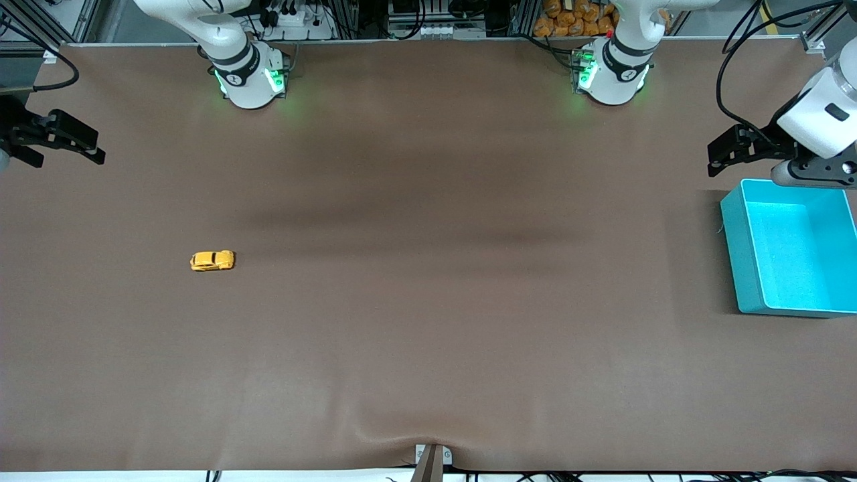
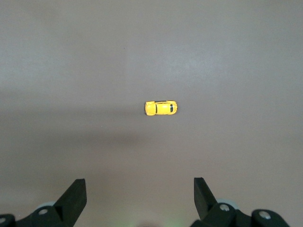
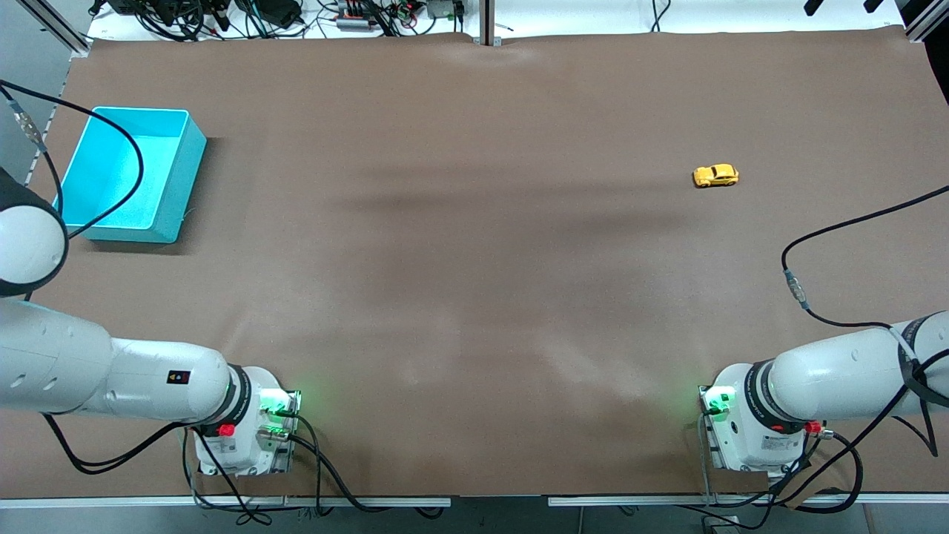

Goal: Wind and store yellow beetle car

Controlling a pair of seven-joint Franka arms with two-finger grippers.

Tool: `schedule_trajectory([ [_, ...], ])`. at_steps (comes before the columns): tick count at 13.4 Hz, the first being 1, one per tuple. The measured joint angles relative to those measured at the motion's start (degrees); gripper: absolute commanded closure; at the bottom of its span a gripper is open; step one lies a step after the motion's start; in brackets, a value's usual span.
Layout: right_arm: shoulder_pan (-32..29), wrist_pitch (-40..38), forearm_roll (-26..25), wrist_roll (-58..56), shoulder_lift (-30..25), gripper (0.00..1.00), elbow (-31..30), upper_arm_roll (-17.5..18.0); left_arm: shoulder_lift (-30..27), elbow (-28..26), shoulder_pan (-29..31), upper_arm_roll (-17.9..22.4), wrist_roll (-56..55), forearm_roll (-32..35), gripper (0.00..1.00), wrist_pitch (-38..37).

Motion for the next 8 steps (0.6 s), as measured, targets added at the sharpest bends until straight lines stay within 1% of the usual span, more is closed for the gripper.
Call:
schedule_trajectory([
  [8,-0.5,-0.1,0.5,-0.4,0.0,0.0,0.0,-0.6,0.0,0.0,0.1,0.5,0.0,-1.1,0.0,-0.2],
])
